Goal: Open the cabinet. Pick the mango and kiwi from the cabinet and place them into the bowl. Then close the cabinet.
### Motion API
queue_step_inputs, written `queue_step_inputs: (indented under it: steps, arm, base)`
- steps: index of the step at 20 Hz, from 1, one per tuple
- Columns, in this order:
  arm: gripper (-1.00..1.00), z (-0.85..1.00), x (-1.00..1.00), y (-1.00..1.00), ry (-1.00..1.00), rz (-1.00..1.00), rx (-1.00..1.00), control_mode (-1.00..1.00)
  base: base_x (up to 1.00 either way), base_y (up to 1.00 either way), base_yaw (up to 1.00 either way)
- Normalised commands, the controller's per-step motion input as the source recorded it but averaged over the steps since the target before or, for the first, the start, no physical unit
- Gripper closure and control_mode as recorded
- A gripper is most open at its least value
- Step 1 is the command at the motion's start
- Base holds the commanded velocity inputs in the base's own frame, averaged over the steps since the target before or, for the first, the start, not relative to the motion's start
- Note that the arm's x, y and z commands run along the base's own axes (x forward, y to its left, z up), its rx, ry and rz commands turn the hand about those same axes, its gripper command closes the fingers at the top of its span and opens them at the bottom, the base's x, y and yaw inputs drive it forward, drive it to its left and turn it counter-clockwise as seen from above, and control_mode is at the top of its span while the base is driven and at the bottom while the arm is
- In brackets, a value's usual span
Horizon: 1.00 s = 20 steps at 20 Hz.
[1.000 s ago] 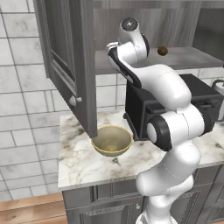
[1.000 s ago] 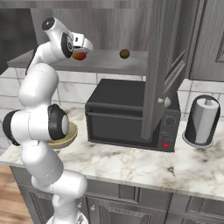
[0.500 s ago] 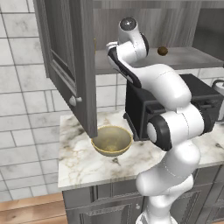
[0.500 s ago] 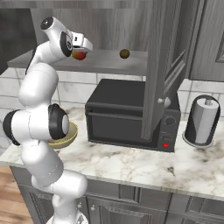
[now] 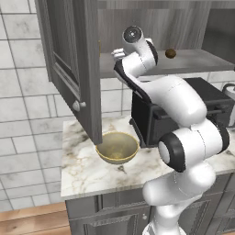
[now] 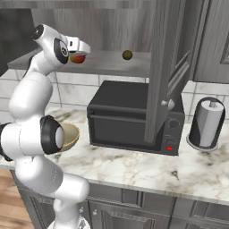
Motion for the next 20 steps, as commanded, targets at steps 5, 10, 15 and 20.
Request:
queue_step_inputs:
  steps: [5,10,15,20]
  arm:
    - [1.0,0.18,-0.67,0.0,0.0,0.0,0.0,-1.0]
    - [1.0,0.29,-0.85,0.0,0.01,0.03,0.0,-1.0]
    - [1.0,0.01,-0.73,0.0,0.08,0.15,0.0,-1.0]
    - [1.0,-0.18,-0.5,0.0,0.19,0.27,0.05,-1.0]
  base:
    - [0.0,0.0,0.0]
    - [0.0,0.0,0.0]
    - [0.0,0.0,0.0]
    - [0.0,0.0,0.0]
